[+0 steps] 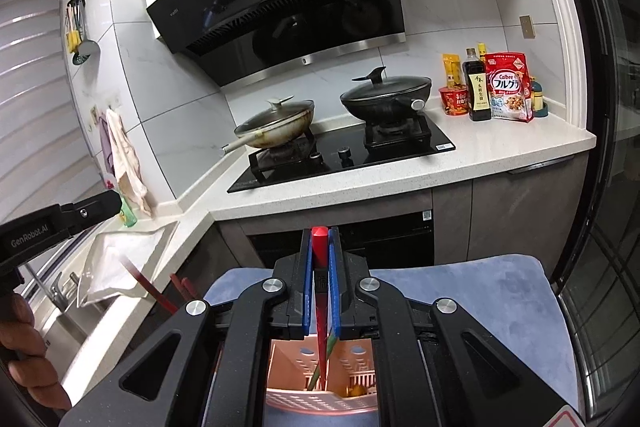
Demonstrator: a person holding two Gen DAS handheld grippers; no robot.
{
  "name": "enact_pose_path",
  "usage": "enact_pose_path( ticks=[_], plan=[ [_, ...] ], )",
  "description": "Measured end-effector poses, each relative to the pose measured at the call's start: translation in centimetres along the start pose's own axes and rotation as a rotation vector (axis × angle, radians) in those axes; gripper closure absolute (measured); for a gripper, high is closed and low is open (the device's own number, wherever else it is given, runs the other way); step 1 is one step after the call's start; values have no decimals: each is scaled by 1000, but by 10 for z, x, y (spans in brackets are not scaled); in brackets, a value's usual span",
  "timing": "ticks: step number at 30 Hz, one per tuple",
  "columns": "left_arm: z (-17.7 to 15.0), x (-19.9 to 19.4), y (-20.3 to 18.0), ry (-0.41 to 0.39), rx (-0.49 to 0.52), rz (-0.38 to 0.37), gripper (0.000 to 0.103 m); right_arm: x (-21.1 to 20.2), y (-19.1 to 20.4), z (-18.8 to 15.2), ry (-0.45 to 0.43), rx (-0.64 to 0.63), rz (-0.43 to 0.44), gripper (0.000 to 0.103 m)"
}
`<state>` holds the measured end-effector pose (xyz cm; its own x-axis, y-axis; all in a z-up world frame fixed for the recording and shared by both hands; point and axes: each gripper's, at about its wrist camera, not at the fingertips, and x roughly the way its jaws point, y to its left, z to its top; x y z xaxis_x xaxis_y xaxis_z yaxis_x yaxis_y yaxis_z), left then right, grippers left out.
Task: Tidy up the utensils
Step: 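Open both tools to drop the red chopsticks into the holder, then move both open tools back toward the green and brown chopsticks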
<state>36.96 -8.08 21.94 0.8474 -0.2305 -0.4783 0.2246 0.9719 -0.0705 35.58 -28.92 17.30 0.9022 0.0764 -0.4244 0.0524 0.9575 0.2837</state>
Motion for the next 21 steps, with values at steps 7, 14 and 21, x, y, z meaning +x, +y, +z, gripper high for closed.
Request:
enact_pose_path(
  ticks=[7, 14, 21],
  plan=[
    [-10, -3, 1, -2, 15, 37, 66, -13, 3, 2, -24, -2, -2, 75],
    [-24, -7, 2, 14, 26, 48, 57, -23, 5, -7, -13, -12, 3, 72],
    [-43, -12, 5, 38, 32, 58, 56, -32, 5, -22, 13, -18, 4, 72]
  ],
)
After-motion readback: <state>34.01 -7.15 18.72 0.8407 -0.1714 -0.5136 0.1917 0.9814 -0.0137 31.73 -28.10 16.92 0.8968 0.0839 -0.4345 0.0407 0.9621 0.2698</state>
